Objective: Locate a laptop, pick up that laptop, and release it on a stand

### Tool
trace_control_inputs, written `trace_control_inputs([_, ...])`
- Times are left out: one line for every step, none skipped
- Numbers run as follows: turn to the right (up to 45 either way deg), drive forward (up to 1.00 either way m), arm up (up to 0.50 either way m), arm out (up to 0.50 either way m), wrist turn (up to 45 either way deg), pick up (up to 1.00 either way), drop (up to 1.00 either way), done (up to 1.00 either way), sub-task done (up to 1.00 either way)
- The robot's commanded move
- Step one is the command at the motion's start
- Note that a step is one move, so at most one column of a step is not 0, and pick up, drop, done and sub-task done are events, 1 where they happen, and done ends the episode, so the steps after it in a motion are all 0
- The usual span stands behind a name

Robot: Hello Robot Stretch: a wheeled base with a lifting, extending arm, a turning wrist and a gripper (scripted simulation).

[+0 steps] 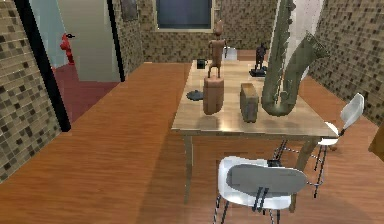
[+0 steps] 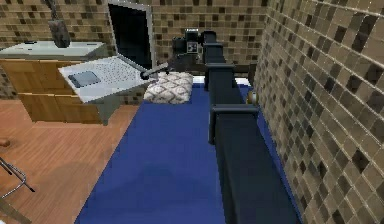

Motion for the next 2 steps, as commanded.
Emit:
trace_control_inputs([0.0, 0.0, 0.0, 0.0, -45.0, 0.0, 0.0, 0.0, 0.0])
trace_control_inputs([0.0, 0.0, 0.0, 0.0, -45.0, 0.0, 0.0, 0.0, 0.0])
